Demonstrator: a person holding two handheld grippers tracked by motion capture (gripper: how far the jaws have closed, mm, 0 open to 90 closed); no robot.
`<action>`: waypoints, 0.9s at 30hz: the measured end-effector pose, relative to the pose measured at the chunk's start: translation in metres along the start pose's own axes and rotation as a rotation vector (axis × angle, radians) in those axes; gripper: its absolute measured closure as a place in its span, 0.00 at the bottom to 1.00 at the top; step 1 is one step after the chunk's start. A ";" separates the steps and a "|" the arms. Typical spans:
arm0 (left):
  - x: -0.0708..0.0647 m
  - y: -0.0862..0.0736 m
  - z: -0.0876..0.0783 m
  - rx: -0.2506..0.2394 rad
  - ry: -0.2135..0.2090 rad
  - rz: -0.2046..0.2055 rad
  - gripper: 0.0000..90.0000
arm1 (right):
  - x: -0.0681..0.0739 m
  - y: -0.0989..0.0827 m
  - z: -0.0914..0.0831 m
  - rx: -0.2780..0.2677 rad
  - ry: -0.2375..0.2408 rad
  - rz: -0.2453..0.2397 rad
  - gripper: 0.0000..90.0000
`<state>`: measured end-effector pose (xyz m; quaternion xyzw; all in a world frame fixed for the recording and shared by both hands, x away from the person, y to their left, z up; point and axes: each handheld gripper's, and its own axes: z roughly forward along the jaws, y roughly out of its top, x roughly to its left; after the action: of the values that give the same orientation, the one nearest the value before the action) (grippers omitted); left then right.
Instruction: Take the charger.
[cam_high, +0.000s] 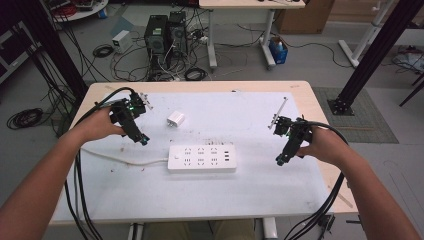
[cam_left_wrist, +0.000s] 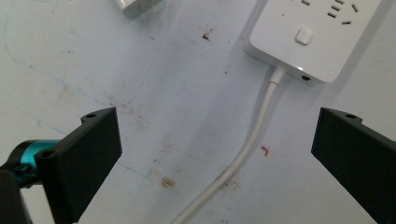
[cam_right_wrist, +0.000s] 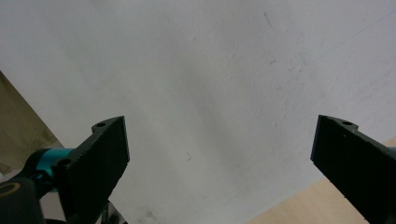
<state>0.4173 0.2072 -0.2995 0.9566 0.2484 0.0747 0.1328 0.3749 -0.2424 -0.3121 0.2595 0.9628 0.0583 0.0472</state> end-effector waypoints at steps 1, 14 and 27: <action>0.001 0.001 0.000 -0.007 0.005 -0.014 0.02 | -0.001 0.000 0.001 -0.009 -0.001 -0.009 0.04; 0.019 0.031 0.005 -0.090 0.068 -0.202 0.02 | -0.008 -0.002 0.001 -0.054 0.005 0.011 0.04; 0.048 0.066 0.052 -0.155 0.095 -0.345 0.02 | -0.006 -0.005 0.003 -0.082 0.014 0.021 0.04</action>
<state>0.4999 0.1642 -0.3262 0.8821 0.4083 0.1149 0.2049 0.3779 -0.2494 -0.3149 0.2672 0.9571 0.1001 0.0504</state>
